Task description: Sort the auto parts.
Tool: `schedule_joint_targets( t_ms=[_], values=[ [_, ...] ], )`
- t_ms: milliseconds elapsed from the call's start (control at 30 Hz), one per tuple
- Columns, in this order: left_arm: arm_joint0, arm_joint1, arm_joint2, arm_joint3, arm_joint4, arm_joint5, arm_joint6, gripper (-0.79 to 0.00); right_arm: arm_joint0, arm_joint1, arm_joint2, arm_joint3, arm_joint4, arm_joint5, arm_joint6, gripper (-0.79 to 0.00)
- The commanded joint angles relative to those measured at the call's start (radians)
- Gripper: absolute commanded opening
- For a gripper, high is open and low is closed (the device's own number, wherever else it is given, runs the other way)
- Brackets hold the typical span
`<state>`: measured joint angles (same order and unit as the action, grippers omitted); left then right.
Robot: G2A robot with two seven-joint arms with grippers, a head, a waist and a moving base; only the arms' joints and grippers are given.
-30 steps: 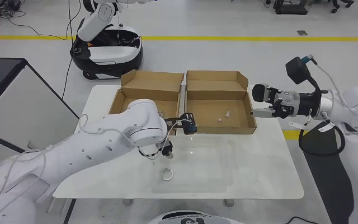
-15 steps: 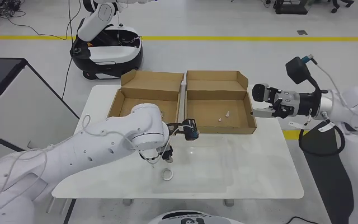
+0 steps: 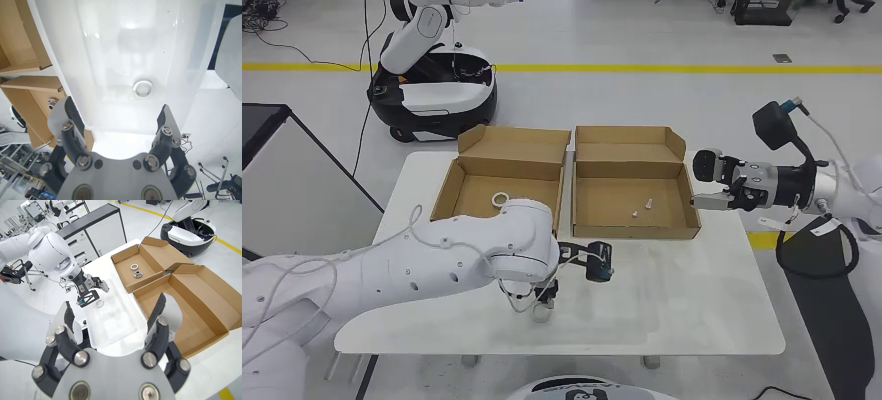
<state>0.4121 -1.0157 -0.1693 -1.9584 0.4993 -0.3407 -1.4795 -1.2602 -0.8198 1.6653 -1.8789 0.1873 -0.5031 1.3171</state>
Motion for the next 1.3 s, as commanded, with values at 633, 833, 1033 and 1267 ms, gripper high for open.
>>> schedule_joint_targets(
  t_ms=[633,833,1033,1267],
  values=[
    [0.091,-0.036,-0.001,0.038,0.074,-0.053,0.053,0.000,0.000,0.000,0.000,0.000,0.000,0.000,0.000,0.000],
    [0.111,-0.041,-0.001,0.081,0.107,-0.082,0.082,-0.169,0.000,0.000,0.000,0.000,0.000,0.000,0.000,0.000],
    [0.138,-0.041,-0.001,0.105,0.132,-0.090,0.089,-0.262,0.000,0.000,0.000,0.000,0.000,0.000,0.000,0.000],
    [0.155,-0.033,-0.001,0.114,0.127,-0.109,0.108,-0.329,0.000,0.000,0.000,0.000,0.000,0.000,0.000,0.000]
  ],
)
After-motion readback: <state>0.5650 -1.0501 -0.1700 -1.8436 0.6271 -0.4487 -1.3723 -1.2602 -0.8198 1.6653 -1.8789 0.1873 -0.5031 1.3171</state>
